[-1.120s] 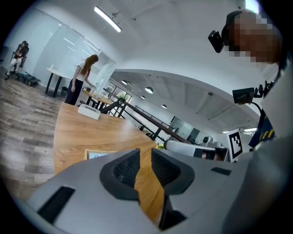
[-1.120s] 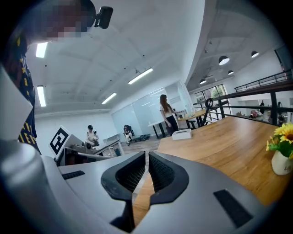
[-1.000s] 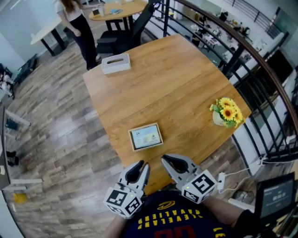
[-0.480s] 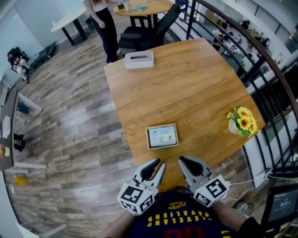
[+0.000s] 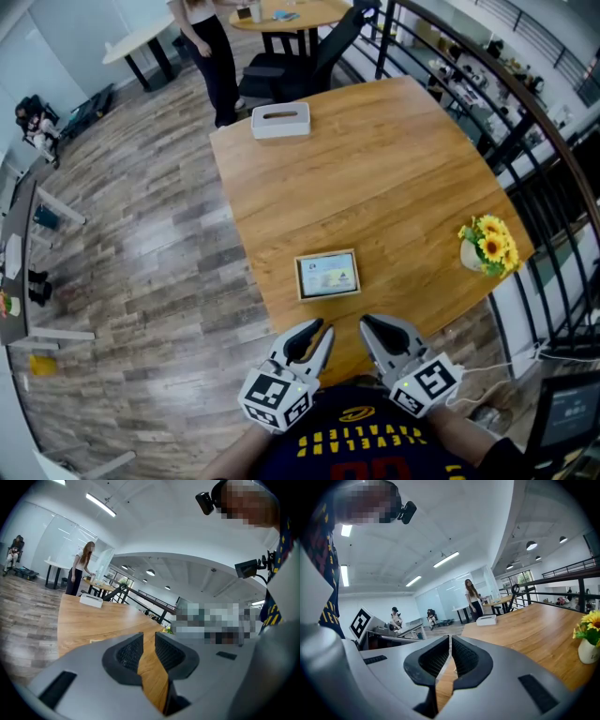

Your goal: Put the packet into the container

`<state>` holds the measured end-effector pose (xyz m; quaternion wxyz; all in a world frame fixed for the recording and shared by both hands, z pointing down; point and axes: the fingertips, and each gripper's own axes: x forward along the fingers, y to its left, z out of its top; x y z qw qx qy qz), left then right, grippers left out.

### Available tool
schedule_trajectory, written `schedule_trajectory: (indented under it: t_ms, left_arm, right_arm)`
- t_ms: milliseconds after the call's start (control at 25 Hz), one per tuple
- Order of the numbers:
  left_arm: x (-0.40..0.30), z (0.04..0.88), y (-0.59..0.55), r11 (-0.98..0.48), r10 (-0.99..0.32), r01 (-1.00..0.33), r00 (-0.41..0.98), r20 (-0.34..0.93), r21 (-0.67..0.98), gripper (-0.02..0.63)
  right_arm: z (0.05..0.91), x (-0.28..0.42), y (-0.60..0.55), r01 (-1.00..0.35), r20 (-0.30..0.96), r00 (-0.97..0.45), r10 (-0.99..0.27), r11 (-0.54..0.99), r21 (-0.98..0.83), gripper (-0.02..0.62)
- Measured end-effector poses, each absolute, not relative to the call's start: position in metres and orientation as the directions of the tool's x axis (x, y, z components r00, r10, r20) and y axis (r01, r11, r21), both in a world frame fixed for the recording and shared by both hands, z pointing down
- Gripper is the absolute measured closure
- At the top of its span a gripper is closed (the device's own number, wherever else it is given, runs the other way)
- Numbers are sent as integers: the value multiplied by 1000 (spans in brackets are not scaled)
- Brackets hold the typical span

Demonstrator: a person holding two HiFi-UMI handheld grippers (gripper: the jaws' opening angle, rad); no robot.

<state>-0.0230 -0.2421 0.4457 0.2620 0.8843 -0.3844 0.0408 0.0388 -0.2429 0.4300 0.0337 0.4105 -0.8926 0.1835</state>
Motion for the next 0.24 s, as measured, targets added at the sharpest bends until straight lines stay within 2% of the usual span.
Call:
schedule_trajectory:
  t_ms: [240]
  left_arm:
    - [-21,446,-243,-562,-657,-706,698,286,432,540]
  right_arm:
    - [430,37,-242,-743,210,-663,-719,597,-303,569]
